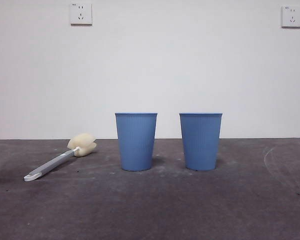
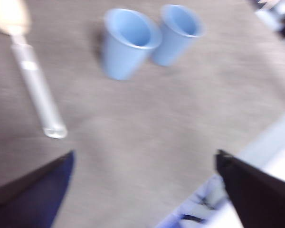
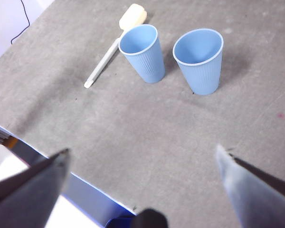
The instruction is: Pick up the cup brush,pick up the cup,insert the brush into the cup,clean the cup,put the cup brush back,put the cup back to the fixed position on the table
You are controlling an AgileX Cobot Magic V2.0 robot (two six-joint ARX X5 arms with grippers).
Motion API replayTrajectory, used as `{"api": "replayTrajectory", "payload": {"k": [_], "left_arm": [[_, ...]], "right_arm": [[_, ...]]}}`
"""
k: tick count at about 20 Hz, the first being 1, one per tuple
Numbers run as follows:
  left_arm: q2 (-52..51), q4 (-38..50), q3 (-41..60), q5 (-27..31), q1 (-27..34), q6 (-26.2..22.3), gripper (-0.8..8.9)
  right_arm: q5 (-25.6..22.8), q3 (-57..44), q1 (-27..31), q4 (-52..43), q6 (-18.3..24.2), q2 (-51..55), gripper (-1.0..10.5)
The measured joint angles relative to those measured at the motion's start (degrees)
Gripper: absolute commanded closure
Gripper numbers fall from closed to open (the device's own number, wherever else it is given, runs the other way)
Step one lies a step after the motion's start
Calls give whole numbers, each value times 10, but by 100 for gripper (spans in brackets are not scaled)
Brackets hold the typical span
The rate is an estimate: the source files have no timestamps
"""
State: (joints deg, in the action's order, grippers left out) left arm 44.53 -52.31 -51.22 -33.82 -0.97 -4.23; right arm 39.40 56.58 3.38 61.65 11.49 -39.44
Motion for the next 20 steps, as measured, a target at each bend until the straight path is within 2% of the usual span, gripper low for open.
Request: {"api": "replayTrajectory", "payload": {"k": [1,3,7,9,13,20], "left_arm": [[20,26,0,29,-6,4,177],[69,75,0,83,-27,9,285],[183,160,0,155,-91,9,284],[252,212,0,212,-123,9,284],[376,242,-23,311,-150,21,284],[500,252,-94,322,-158,54,284]], "right_arm": [[0,0,0,0,-1,-6,380],[0,0,0,0,-2,-14,380],[0,0,0,-1,-5,-22,380],[0,0,0,-1,-6,-26,380],[0,0,0,-1,-8,-29,380],[0,0,0,-1,-8,-29,380]]}}
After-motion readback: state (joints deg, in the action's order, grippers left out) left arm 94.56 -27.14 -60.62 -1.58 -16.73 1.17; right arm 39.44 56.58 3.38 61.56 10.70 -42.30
